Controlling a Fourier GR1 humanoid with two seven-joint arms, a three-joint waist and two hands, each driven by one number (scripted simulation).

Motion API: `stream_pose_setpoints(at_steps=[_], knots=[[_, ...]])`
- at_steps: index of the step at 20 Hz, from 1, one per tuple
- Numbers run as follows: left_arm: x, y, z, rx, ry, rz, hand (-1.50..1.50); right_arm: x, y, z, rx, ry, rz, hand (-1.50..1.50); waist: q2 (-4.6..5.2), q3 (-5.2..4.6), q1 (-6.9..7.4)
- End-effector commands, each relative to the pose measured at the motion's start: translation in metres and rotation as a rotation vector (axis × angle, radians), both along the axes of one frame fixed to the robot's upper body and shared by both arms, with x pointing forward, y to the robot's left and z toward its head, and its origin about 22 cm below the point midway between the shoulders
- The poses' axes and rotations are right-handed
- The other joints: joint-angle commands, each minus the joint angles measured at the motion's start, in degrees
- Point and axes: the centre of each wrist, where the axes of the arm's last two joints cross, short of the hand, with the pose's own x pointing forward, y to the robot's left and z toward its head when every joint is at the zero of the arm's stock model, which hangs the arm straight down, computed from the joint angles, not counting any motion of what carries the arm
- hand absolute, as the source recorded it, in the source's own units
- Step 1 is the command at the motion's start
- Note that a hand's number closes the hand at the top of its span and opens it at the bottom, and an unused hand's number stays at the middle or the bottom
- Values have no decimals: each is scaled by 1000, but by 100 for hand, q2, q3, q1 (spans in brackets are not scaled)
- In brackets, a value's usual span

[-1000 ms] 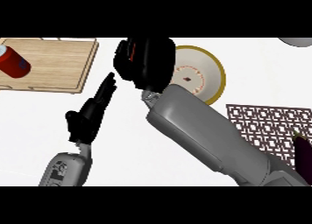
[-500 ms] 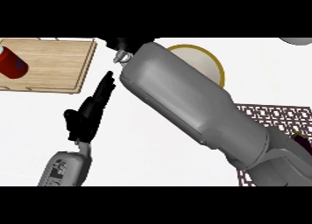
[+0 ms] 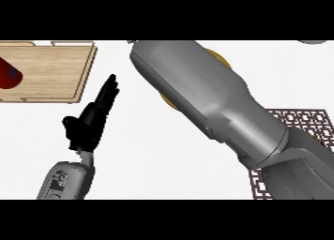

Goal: Pick the bell pepper from the placemat and place it in the bowl

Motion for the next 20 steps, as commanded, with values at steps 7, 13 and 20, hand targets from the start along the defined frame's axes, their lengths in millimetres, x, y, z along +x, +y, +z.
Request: stream_pose_setpoints(at_steps=[7, 13, 20], knots=[[3, 3, 8, -6, -15, 36, 0, 31, -37, -59, -25, 155, -250, 150, 24, 18, -193], [-3, 8, 3, -10, 14, 62, 0, 37, -53, -85, -89, 199, -280, 150, -11, 23, -284], [-11, 29, -2, -2, 3, 71, 0, 39, -90, -140, 41, 341, -235, 150, -14, 30, -378]])
